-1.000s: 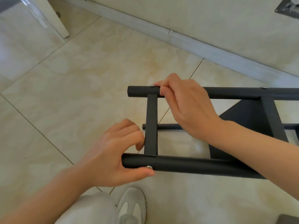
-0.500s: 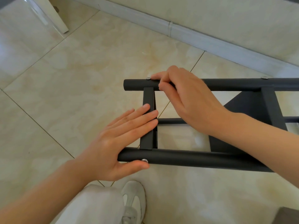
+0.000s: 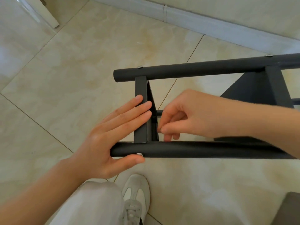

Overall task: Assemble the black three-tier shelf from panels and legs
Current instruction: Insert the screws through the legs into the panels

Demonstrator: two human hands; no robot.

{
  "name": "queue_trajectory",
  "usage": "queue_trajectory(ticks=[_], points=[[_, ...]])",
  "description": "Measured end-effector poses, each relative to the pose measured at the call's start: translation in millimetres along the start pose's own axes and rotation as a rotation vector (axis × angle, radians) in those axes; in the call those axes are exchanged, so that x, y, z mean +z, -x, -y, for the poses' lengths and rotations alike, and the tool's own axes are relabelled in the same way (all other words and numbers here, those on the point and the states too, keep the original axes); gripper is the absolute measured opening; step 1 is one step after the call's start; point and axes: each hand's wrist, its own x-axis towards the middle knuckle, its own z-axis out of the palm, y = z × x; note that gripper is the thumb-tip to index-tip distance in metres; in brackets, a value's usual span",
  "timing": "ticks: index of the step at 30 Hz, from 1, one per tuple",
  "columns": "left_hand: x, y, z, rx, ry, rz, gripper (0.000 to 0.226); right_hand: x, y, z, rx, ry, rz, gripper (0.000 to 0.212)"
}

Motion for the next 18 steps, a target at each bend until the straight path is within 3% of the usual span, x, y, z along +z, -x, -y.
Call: queue_trajectory(ticks=[5, 18], points=[[1, 0, 0, -0.007, 0.018, -0.008, 0.071, -2, -28, 4, -0.018, -0.049, 0.116, 0.011], [-1, 1, -1, -0.007, -0.010, -0.037, 0.068, 17, -34, -3, -0.013, -0.193, 0.037, 0.009]])
